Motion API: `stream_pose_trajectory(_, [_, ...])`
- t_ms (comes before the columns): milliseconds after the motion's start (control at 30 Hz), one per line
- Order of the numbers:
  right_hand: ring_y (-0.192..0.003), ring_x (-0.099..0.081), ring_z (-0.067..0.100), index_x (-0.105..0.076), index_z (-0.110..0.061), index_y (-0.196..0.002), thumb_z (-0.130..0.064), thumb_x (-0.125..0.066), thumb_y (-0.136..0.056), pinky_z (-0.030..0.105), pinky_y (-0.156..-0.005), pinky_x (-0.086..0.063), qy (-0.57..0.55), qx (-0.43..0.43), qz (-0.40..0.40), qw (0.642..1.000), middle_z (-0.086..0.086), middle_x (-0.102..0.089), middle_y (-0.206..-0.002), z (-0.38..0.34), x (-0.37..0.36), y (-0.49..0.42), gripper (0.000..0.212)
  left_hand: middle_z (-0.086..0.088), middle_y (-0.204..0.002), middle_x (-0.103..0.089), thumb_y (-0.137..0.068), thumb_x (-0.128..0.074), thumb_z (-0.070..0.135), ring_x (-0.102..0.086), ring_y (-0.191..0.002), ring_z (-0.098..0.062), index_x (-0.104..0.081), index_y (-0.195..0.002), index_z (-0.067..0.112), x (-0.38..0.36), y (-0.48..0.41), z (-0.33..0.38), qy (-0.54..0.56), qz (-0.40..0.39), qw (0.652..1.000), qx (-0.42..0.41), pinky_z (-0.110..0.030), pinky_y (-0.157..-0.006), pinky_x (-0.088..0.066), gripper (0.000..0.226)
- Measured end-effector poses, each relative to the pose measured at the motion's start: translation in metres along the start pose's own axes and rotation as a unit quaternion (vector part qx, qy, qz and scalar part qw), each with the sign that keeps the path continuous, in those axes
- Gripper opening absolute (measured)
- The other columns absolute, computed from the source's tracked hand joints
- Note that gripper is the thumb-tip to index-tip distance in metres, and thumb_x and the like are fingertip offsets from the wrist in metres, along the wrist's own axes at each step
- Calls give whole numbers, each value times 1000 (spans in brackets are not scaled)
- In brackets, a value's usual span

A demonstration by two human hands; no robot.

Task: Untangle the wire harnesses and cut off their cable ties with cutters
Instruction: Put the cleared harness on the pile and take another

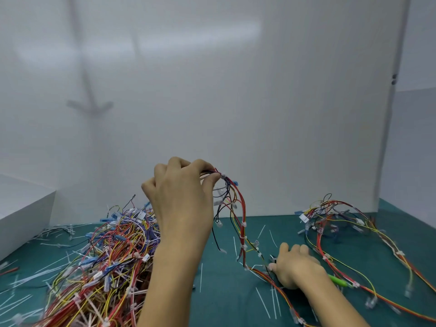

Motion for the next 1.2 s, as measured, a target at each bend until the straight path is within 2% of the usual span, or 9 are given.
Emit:
stream_pose_trajectory(433, [-134, -31, 33, -26, -11, -143, -52, -41, -99, 44, -109, -33, -20, 44, 29, 998, 18, -34, -145, -11, -3, -3, 61, 8, -102, -60, -89, -63, 49, -43, -103, -16, -71, -101, 37, 1, 0, 4, 29, -6, 999, -14, -30, -76, -21, 19])
stream_pose_trajectory(567, [-133, -33, 32, -27, -8, -145, -38, -39, -104, 42, -107, -37, -73, 87, 90, 989, 17, -35, -145, -11, 25, 6, 52, 9, -100, -60, -88, -64, 48, -41, -99, -14, -72, -99, 38, 0, 0, 4, 39, -7, 999, -18, -31, -76, -21, 17])
stream_pose_trajectory(667, [-116, -49, 21, -46, -13, -130, -22, -36, -105, 33, -96, -45, -197, 153, 232, 940, 6, -52, -131, -11, 64, 20, 28, 12, -96, -56, -87, -65, 48, -33, -94, -9, -72, -97, 38, -2, 1, 6, 52, -11, 998, -30, -30, -76, -20, 16])
stream_pose_trajectory(733, [-110, -56, 13, -55, -17, -123, -17, -36, -105, 23, -91, -45, -353, 200, 303, 862, -2, -61, -120, -10, 92, 37, 27, 14, -94, -54, -87, -66, 47, -33, -93, -9, -73, -95, 39, -1, 1, 9, 60, -16, 997, -39, -30, -75, -20, 14])
stream_pose_trajectory(800, [-105, -61, 5, -63, -23, -115, -23, -38, -102, 21, -90, -47, -503, 265, 317, 759, -12, -68, -106, -11, 114, 59, 28, 14, -95, -57, -88, -67, 43, -39, -95, -12, -73, -94, 39, -2, 2, 12, 68, -27, 996, -48, -30, -75, -19, 9])
stream_pose_trajectory(867, [-100, -65, 4, -66, -27, -112, -37, -38, -97, 28, -92, -50, -561, 343, 268, 704, -12, -72, -100, -15, 127, 80, 34, 14, -95, -59, -89, -67, 36, -41, -97, -14, -73, -93, 39, -2, 2, 14, 80, -40, 994, -68, -30, -74, -18, 8])
stream_pose_trajectory(1000, [-90, -69, 9, -73, -23, -100, -32, -49, -103, 36, -89, -54, -476, 399, 202, 758, -4, -74, -91, -25, 129, 99, 26, 14, -96, -60, -90, -67, 29, -44, -99, -15, -73, -92, 38, -1, 2, 17, 92, -50, 989, -100, -30, -74, -18, 11])
stream_pose_trajectory(1100, [-84, -68, 7, -74, -23, -96, -26, -52, -102, 22, -78, -51, -479, 404, 198, 754, -5, -73, -84, -24, 132, 104, 23, 14, -99, -61, -88, -69, 30, -47, -102, -14, -73, -90, 40, 1, 3, 17, 108, -39, 988, -99, -28, -76, -17, 10])
stream_pose_trajectory(1200, [-82, -66, 7, -75, -23, -94, -25, -58, -99, 16, -70, -46, -497, 408, 187, 742, -4, -75, -85, -19, 137, 108, 18, 8, -112, -60, -82, -75, 33, -46, -112, -17, -73, -98, 37, 3, 3, 17, 147, -3, 986, -75, -33, -86, -28, 16])
Point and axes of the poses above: each hand's wrist, its own y-axis away from the middle knuckle, its own x-axis out of the back of the hand, z = x × y, the point moved 3 cm from there along -y, towards the middle knuckle
